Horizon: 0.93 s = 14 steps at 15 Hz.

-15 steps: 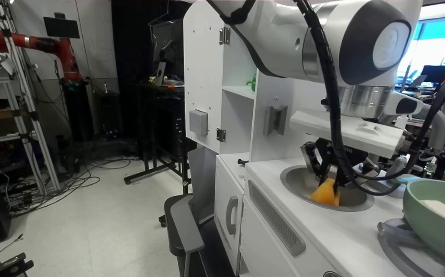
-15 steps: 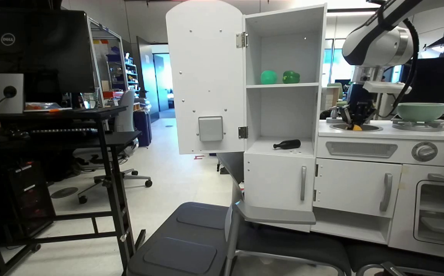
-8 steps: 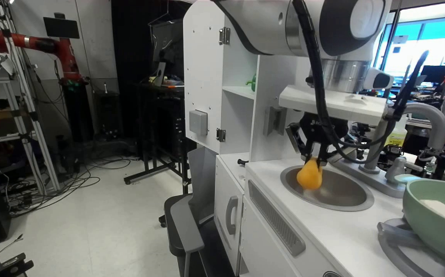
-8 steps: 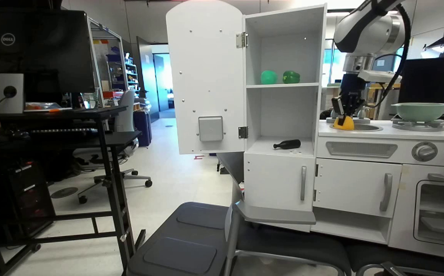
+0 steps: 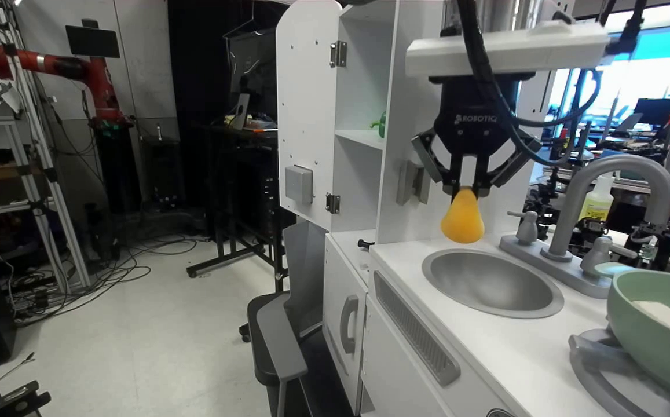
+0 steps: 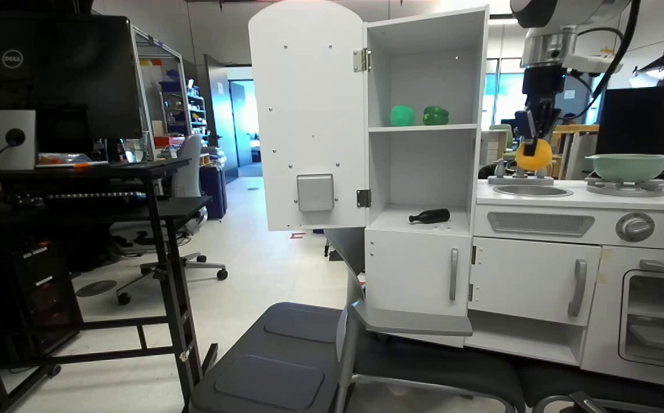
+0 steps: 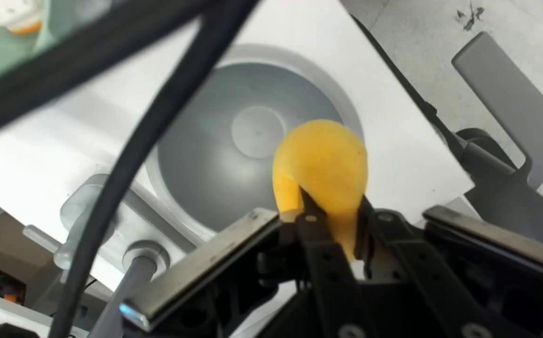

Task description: Open the cabinet, then put the bottle and the orange object in the bottom compartment of the cabinet

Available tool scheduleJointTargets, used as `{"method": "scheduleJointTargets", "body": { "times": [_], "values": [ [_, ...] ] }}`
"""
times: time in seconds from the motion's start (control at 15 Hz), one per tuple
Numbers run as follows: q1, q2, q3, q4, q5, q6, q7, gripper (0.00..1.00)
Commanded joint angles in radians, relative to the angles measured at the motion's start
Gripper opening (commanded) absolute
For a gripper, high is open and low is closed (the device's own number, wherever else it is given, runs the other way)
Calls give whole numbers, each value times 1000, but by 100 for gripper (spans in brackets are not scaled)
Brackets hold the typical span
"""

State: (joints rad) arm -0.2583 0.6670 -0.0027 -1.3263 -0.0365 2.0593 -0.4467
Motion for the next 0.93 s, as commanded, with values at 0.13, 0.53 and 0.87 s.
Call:
{"method": "scheduleJointTargets", "body": {
  "times": [0.13, 0.53, 0.87],
  "values": [
    [33, -276, -12, -346, -90, 45, -102, 4],
    [148, -502, 6, -564, -191, 38, -46, 4],
    [264, -562, 38, -576, -255, 54, 124, 4]
  ]
}}
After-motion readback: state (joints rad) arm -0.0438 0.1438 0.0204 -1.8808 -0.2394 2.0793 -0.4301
